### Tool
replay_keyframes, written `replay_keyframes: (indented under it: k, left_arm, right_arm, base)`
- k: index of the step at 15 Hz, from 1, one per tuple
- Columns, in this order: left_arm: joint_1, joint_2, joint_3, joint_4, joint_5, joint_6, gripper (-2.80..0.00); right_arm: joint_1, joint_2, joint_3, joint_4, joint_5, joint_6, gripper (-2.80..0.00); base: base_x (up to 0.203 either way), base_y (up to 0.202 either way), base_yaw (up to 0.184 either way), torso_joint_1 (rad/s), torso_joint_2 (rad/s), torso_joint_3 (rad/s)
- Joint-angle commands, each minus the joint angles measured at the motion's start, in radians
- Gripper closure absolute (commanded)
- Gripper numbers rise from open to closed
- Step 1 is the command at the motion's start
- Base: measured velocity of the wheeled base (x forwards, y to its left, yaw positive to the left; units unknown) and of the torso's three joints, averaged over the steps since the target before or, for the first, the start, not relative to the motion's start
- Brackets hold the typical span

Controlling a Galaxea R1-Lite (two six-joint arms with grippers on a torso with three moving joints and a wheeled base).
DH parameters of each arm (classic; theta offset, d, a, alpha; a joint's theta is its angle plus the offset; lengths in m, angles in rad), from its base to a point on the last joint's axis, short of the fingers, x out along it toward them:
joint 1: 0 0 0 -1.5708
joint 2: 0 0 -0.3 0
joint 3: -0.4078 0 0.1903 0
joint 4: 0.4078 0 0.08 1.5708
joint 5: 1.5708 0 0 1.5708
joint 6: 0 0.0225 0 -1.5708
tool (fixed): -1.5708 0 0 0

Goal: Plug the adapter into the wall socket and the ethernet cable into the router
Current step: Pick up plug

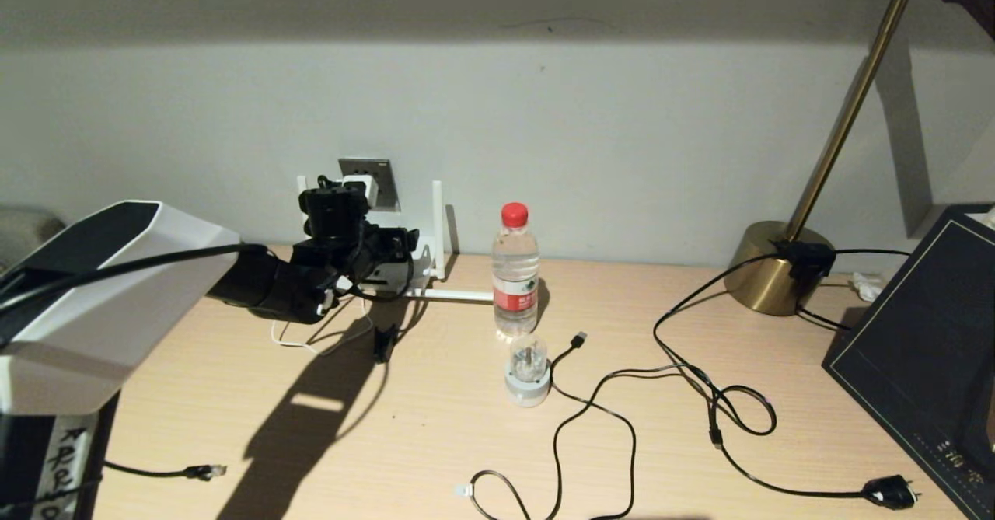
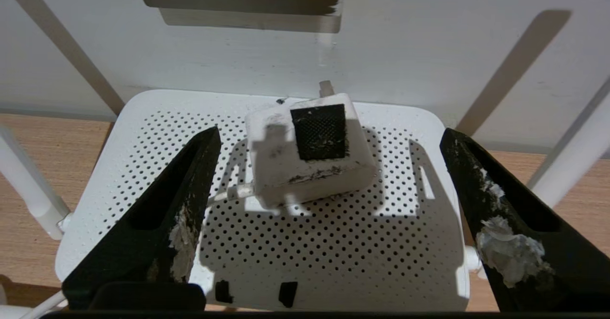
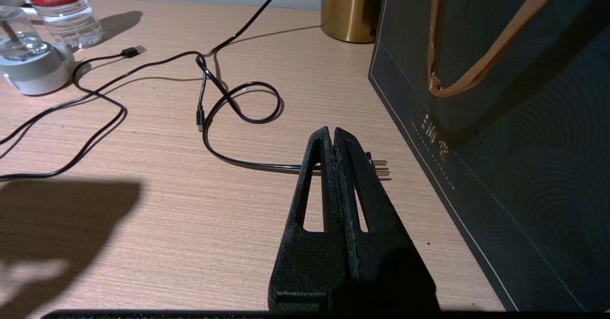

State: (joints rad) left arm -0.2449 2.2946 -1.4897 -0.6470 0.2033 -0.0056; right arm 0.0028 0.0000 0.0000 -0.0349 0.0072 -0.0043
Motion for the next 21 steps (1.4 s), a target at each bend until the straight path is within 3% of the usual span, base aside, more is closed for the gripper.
replay_keyframes:
  k: [1,7,21]
  left_arm:
    - [-0.001,0.016,-0.021,-0.005,0.007,-0.019,-2.8]
    - [-0.002,0.035,-0.04,-0.006,0.048,-0.083,-2.8]
    - [-0.023,0.103,-0.077,-0.026,0.105,-0.097,-2.8]
  right_arm:
    - [0.0,0.0,0.011,0.0,0.0,0.0,0.0]
    - [0.0,0.0,0.011,0.0,0.0,0.0,0.0]
    - [0.0,0.0,0.011,0.0,0.0,0.0,0.0]
  base:
    - [0.0,0.0,0.0,0.0,0.0,0.0]
    - [0.0,0.0,0.0,0.0,0.0,0.0]
    - [0.0,0.0,0.0,0.0,0.0,0.0]
